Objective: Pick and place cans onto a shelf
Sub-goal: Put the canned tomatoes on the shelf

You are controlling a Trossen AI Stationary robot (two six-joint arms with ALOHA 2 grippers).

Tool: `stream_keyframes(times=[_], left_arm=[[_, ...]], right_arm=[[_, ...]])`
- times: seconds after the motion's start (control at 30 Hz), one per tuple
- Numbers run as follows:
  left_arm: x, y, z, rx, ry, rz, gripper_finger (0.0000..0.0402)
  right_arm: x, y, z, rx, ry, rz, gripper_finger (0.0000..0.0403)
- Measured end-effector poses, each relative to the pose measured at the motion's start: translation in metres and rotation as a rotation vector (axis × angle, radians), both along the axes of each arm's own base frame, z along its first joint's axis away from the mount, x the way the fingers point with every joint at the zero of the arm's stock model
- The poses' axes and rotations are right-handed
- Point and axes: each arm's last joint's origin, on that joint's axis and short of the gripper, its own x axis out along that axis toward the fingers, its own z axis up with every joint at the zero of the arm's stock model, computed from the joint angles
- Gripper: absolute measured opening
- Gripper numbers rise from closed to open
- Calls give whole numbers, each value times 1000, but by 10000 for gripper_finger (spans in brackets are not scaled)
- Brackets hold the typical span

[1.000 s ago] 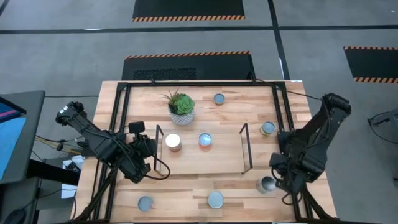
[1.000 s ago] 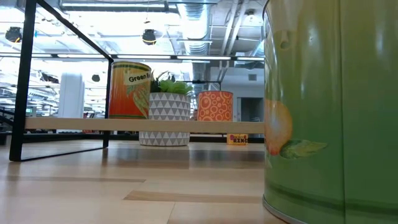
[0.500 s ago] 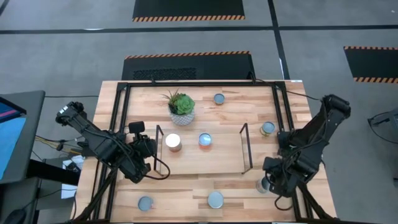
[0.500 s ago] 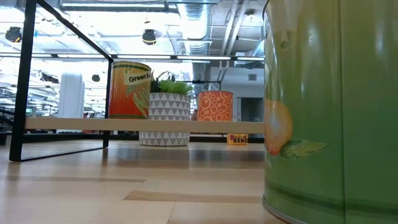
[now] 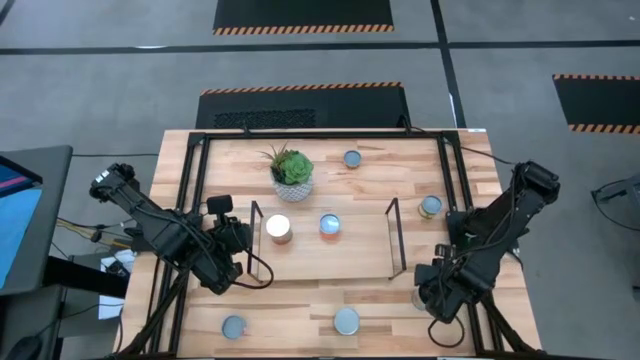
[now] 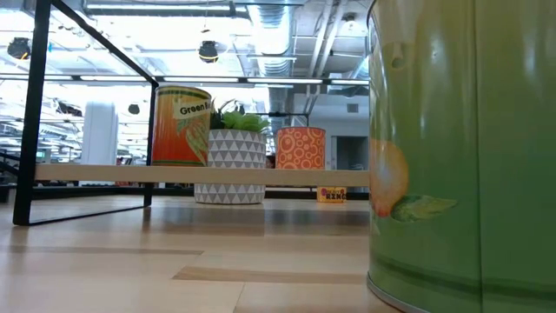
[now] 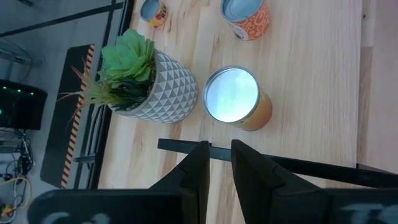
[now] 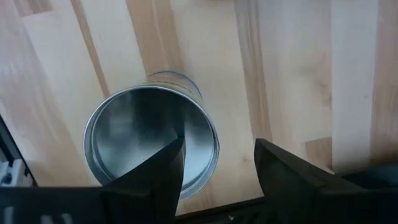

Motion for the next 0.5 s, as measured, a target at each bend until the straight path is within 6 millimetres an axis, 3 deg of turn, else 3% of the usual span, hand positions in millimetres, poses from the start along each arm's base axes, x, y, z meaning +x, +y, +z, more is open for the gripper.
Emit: stream_keyframes(times=[0.27,0.5], left_arm=[[1,0,0,-5,-7,0,57],[1,-1,0,-7,-9,0,57]], right_arm=[[4,6,-6,18,7,0,186],[9,12,-7,79,-34,0,105]])
